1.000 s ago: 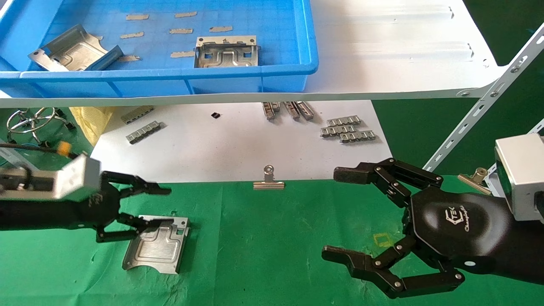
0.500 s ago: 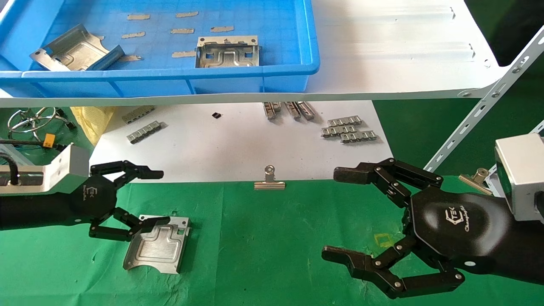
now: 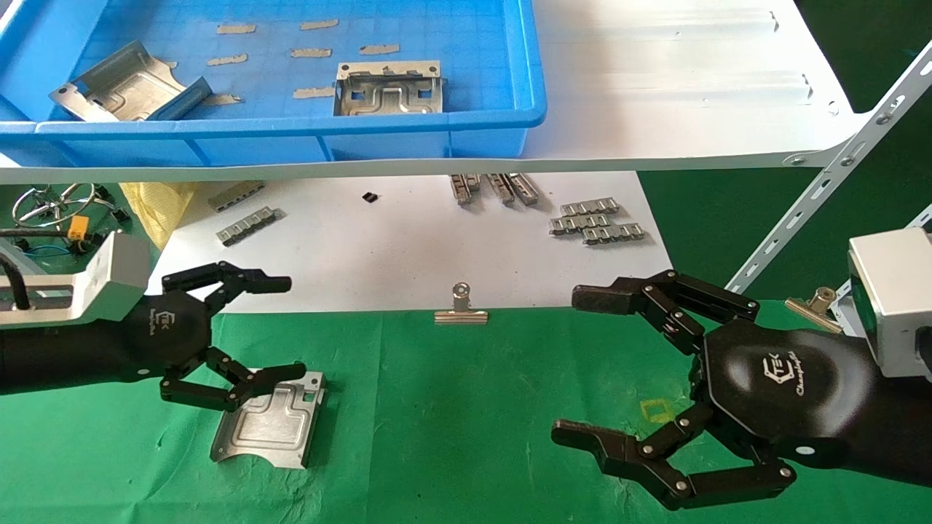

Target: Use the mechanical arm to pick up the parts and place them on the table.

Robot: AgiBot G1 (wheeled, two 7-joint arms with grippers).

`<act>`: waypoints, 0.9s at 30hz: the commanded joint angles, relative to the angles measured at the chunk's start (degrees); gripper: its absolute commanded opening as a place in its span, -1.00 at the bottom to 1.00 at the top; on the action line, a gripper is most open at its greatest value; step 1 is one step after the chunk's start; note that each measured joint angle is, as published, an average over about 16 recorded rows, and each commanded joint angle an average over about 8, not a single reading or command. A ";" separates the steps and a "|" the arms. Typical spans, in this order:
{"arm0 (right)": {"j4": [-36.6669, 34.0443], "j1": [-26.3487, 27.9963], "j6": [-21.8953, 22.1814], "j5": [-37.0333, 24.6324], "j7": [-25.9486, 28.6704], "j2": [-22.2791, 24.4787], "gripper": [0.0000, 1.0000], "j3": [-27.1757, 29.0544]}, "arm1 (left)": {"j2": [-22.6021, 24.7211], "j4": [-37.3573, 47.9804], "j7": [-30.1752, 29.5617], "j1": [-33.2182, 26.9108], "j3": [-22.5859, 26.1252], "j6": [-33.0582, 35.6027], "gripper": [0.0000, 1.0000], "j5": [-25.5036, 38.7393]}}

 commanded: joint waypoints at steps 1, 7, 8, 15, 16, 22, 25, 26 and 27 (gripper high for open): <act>0.00 0.00 0.00 0.00 0.00 0.00 1.00 0.00 | -0.32 -1.87 -1.13 1.12 -1.28 -0.21 1.00 -0.33; 0.00 0.00 0.00 0.00 0.00 0.00 1.00 0.00 | -1.27 -7.48 -4.53 4.47 -5.09 -0.82 1.00 -1.31; 0.00 0.00 0.00 0.00 0.00 0.00 1.00 0.00 | -1.43 -8.43 -5.11 5.04 -5.74 -0.93 1.00 -1.48; 0.00 0.00 0.00 0.00 0.00 0.00 1.00 0.00 | -2.53 -14.96 -9.05 8.94 -10.18 -1.64 1.00 -2.62; 0.00 0.00 0.00 0.00 0.00 0.00 1.00 0.00 | -2.69 -15.90 -9.62 9.50 -10.82 -1.75 1.00 -2.79; 0.00 0.00 0.00 0.00 0.00 0.00 1.00 0.00 | -3.64 -21.50 -13.01 12.85 -14.64 -2.36 1.00 -3.77; 0.00 0.00 0.00 0.00 0.00 0.00 1.00 0.00 | -4.11 -24.31 -14.71 14.53 -16.55 -2.67 1.00 -4.26; 0.00 0.00 0.00 0.00 0.00 0.00 1.00 0.00 | -4.27 -25.26 -15.29 15.09 -17.20 -2.78 1.00 -4.43; 0.00 0.00 0.00 0.00 0.00 0.00 1.00 0.00 | -4.43 -26.17 -15.84 15.64 -17.82 -2.88 1.00 -4.59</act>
